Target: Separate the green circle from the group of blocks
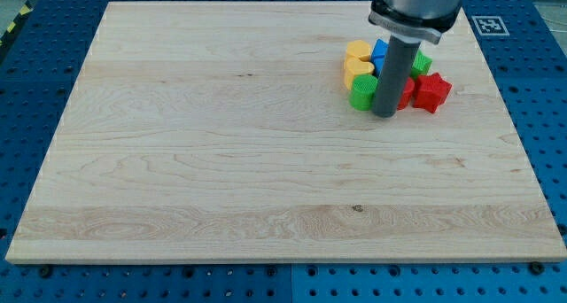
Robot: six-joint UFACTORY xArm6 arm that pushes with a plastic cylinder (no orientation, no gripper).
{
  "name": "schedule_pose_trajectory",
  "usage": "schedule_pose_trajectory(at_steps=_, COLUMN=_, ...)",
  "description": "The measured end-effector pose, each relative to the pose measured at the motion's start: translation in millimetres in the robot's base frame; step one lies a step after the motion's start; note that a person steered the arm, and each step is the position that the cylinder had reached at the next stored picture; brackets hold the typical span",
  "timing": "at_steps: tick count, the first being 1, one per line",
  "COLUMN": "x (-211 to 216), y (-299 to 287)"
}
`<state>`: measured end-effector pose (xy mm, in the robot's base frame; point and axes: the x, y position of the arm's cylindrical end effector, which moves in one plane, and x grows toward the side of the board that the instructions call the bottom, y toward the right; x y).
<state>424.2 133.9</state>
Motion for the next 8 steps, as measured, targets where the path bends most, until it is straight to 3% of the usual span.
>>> schedule_pose_trajectory(at_steps=2, x=-22.5, y=9.6)
schedule_pose_trajectory(at_steps=8, x=-12.7, y=-145.7)
